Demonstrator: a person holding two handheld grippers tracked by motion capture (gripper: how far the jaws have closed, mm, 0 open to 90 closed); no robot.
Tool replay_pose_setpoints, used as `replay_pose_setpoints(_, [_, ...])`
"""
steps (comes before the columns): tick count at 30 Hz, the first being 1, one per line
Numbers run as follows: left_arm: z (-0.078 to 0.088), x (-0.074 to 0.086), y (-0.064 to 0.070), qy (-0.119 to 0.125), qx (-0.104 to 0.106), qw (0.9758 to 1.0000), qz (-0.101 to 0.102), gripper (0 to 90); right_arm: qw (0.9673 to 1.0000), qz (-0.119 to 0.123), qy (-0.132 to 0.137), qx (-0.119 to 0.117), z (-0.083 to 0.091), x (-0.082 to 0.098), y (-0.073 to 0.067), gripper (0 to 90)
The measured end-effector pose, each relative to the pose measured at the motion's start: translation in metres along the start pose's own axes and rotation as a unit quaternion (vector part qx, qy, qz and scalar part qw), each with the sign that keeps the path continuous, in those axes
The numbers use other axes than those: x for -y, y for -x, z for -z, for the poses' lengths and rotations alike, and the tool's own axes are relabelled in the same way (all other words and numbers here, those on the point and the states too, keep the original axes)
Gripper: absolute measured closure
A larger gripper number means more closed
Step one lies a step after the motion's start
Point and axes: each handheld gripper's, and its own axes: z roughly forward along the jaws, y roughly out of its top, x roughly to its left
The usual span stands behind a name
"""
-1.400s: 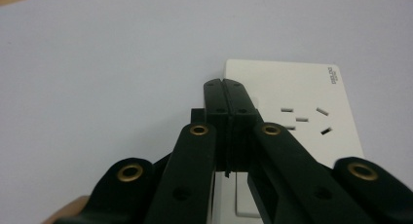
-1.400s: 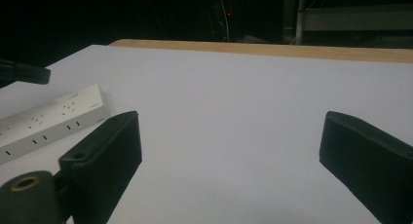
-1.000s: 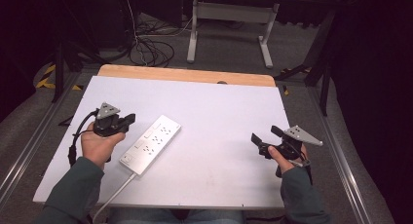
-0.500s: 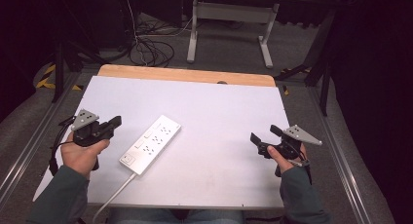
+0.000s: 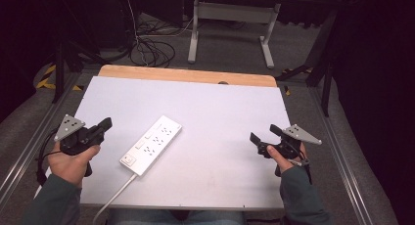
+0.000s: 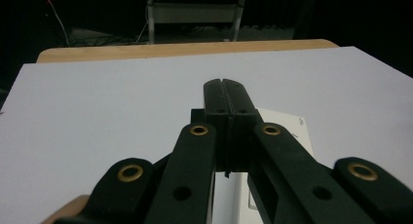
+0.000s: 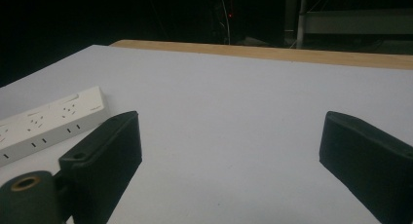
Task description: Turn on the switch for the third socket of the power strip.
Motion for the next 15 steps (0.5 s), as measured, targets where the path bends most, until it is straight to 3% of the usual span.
replay_pose_setpoints(15, [0.022, 0.008, 0.000, 0.032, -0.028, 0.9990, 0.008, 90.0, 1.0000, -0.001, 0.000, 0.000, 0.000, 0.000, 0.000, 8.8])
